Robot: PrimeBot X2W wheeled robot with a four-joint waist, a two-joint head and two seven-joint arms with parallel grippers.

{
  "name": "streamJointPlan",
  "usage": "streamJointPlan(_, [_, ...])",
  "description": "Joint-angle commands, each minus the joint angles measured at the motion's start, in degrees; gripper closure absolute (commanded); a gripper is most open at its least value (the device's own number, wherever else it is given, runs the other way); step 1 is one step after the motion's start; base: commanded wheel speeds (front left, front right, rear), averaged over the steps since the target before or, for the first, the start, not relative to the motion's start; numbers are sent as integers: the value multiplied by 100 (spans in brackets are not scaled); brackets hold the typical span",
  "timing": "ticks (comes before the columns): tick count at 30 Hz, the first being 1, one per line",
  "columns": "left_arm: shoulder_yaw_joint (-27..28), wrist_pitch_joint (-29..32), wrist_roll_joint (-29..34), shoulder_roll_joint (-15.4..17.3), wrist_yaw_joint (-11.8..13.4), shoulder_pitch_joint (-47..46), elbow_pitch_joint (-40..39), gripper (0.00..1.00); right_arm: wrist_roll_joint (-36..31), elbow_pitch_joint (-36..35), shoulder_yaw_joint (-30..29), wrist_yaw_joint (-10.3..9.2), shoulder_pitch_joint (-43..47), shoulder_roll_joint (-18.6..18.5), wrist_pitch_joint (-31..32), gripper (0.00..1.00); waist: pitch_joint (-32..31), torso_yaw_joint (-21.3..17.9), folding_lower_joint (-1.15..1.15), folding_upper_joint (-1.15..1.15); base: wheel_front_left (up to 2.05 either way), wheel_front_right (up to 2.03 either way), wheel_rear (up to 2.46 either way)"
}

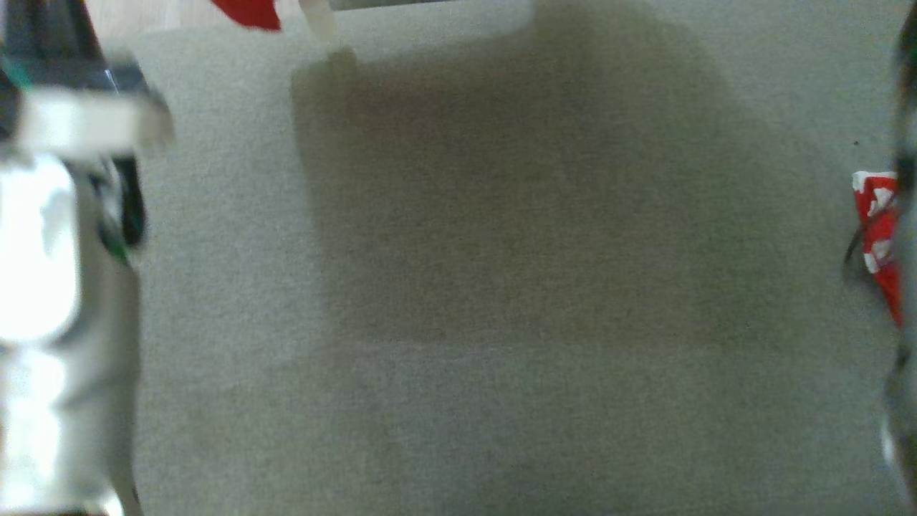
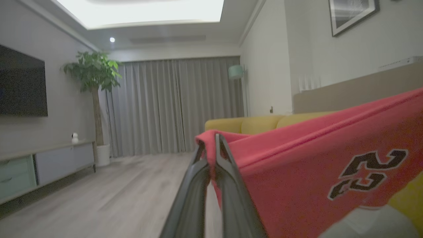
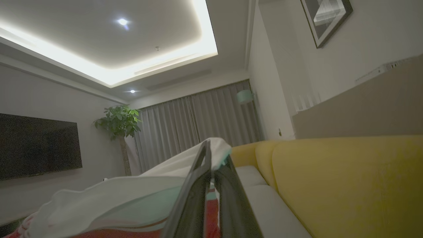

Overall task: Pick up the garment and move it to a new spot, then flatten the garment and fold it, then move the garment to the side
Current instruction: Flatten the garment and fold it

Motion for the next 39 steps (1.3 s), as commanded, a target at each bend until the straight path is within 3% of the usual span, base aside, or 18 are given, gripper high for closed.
streamJointPlan(1, [247,-24,-76,193,69,183,-63,100,99,-155,6,-5,253,-42,-56,100,-39,-32,0,0,0,0,0])
streamJointPlan(5, [311,-65,-198,-122,56,1303,209,100,530,-269,82,-5,1669,-27,-74,100,-138,-79,0,0,0,0,0])
streamJointPlan(13, [570,-70,-275,-839,-245,3297,492,100,1195,-410,353,-5,4270,209,-97,100,-476,-168,0,0,0,0,0])
streamJointPlan(17, [675,-70,-256,-989,-342,3920,365,100,1430,-598,443,-5,5169,312,-107,100,-714,-156,0,0,0,0,0])
streamJointPlan(23, [608,-70,-195,-1046,-495,4817,59,100,1616,-1042,436,-5,6393,120,-81,100,-1002,-179,0,0,0,0,0])
streamJointPlan(30, [389,-71,-358,-1049,-415,5026,-374,100,1692,-1667,280,-5,6587,101,-20,100,-867,-103,0,0,0,0,0])
streamJointPlan(34, [202,-71,-299,-1050,-427,4610,-438,100,1456,-1839,323,-5,5992,108,116,100,-618,-34,0,0,0,0,0])
streamJointPlan(39, [79,-71,-234,-1050,-371,3802,47,100,1274,-1512,247,-5,4957,404,434,100,-257,61,0,0,0,0,0])
